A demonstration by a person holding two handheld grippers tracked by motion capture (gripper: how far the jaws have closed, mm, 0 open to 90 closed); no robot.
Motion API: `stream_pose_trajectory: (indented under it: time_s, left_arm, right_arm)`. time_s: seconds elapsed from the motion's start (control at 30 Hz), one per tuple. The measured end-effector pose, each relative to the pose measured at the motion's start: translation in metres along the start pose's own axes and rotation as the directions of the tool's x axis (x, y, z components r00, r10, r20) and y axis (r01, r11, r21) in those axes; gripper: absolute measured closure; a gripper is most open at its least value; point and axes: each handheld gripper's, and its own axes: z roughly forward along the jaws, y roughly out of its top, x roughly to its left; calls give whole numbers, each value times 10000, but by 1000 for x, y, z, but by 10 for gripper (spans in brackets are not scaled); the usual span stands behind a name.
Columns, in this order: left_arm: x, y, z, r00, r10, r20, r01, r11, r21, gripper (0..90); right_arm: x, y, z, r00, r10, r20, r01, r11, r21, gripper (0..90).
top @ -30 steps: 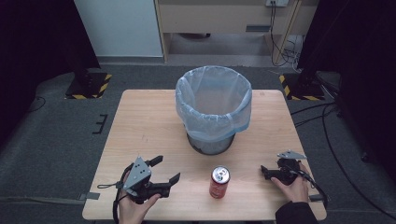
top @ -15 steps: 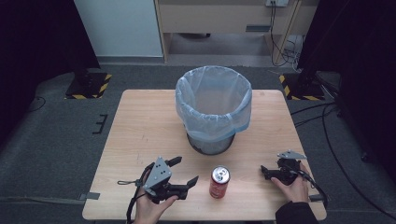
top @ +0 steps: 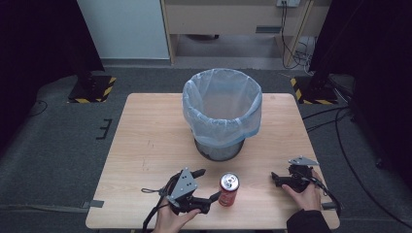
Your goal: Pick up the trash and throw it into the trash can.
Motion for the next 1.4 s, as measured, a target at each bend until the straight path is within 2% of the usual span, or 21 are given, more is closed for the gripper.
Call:
stream_pose_trajectory:
  time_s: [0.27, 0.67, 0.93, 1.13, 1.4]
  left_arm:
    - [-8, -3, 17, 9994, 185, 276, -195, 9992, 355, 179]
    - [-14, -6, 38, 9975, -5, 709, -33, 9986, 526, 181]
    - [-17, -7, 48, 9967, 104, 804, -153, 9981, 602, 206]
    - [-16, -7, 50, 9967, 294, 752, -341, 9975, 624, 322]
    - [-17, -6, 50, 9971, 434, 631, -469, 9974, 541, 335]
  right_arm:
    - [0, 0, 0, 10000, 0, 1, 0, 10000, -2, 4]
    - [0, 0, 0, 10000, 6, 5, -6, 10000, -5, 4]
    - [0, 0, 0, 10000, 6, 6, -6, 10000, -3, 4]
    - [0, 0, 0, 10000, 7, 5, -7, 10000, -4, 4]
    - [0, 0, 0, 10000, 8, 7, -8, 10000, -4, 4]
